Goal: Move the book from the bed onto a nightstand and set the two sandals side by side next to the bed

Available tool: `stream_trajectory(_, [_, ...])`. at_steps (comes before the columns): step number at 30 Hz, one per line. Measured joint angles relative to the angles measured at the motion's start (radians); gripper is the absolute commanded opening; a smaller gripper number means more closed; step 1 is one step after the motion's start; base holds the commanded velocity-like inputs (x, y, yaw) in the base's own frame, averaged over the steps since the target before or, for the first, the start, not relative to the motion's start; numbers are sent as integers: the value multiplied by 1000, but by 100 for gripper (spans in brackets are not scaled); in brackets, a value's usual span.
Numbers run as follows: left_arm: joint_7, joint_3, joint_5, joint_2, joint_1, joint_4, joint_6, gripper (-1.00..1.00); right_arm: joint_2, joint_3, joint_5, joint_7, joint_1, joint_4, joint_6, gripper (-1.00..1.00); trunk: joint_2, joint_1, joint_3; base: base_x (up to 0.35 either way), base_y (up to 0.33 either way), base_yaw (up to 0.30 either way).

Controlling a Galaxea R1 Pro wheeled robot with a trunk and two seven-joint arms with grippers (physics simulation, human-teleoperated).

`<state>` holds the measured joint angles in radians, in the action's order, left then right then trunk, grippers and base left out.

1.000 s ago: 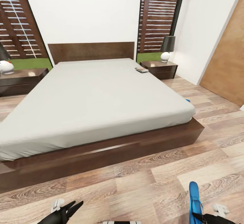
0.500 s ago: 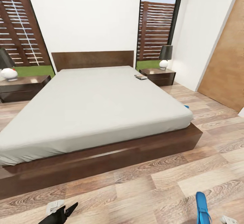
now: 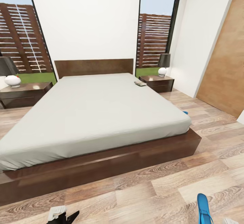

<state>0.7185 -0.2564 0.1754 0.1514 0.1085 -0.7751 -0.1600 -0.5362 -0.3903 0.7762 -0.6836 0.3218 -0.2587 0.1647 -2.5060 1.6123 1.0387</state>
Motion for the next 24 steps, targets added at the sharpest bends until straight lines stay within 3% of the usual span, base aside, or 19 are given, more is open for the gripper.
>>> stream_trajectory(17, [4,5,1,-6,0,3,5,100,0,0,2,-2,0,-1,-1,-100,4,-8,-66,0,0,0])
stream_trajectory(24, [3,5,1,-19,0,4,5,100,0,0,3,-3,0,-1,-1,-100,6,-11,-93,0,0,0])
